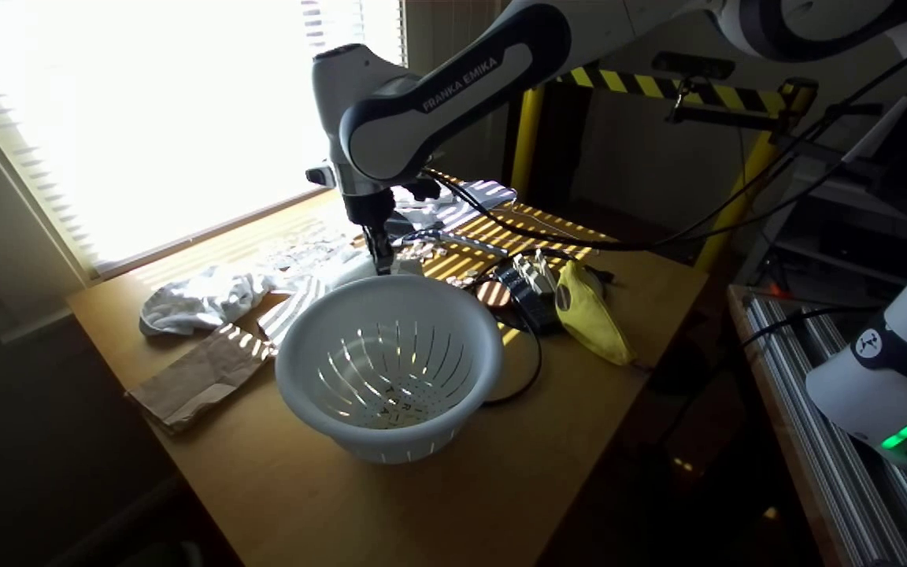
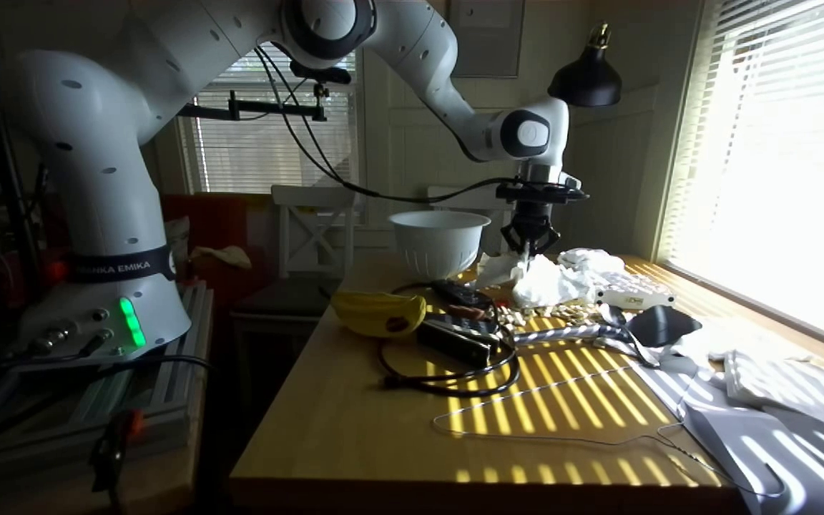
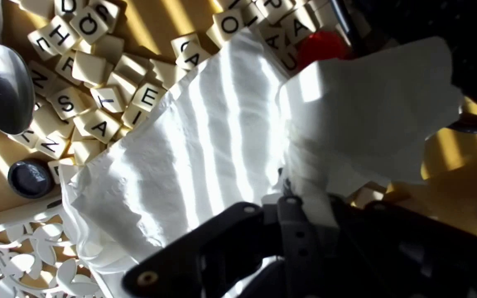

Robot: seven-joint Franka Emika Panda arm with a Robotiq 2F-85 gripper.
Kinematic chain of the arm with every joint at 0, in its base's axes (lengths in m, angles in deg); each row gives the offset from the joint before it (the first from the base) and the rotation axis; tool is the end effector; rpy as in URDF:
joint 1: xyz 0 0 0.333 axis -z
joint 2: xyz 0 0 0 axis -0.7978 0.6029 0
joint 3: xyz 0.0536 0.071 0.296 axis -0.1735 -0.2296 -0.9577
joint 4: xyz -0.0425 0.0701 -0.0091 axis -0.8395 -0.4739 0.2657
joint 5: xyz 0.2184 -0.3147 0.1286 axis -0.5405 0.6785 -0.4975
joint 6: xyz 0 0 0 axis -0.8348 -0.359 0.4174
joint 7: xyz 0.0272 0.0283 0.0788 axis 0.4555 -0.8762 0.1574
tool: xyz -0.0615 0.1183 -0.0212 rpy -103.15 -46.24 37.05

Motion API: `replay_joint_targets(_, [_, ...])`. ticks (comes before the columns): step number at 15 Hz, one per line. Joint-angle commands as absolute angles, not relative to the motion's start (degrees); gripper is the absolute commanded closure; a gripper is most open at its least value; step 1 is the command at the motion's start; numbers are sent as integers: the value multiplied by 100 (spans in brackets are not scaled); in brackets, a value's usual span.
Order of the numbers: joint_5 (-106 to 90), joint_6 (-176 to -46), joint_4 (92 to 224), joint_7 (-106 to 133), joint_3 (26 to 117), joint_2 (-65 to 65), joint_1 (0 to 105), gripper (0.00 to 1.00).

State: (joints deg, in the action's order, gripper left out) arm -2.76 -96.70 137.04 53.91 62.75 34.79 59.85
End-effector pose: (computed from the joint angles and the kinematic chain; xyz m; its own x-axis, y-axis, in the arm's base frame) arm 0.7492 -0.0530 0.1762 0.8046 0.5891 -0.0753 0.5916 -0.8061 0.0144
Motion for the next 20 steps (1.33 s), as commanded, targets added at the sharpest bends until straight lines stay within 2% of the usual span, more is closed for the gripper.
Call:
replay_joint_targets(1, [110, -10420, 14227, 5614, 6409, 2816, 5780, 99])
replay_joint_targets(7, [34, -11333, 14421, 6711, 5990, 2216, 5804, 99])
replay_joint_targets(14, [-137, -11569, 16351, 8375, 5413, 700, 5737, 99])
replay_joint_targets(20, [224, -12540, 18097, 8246, 5534, -441, 5213, 99])
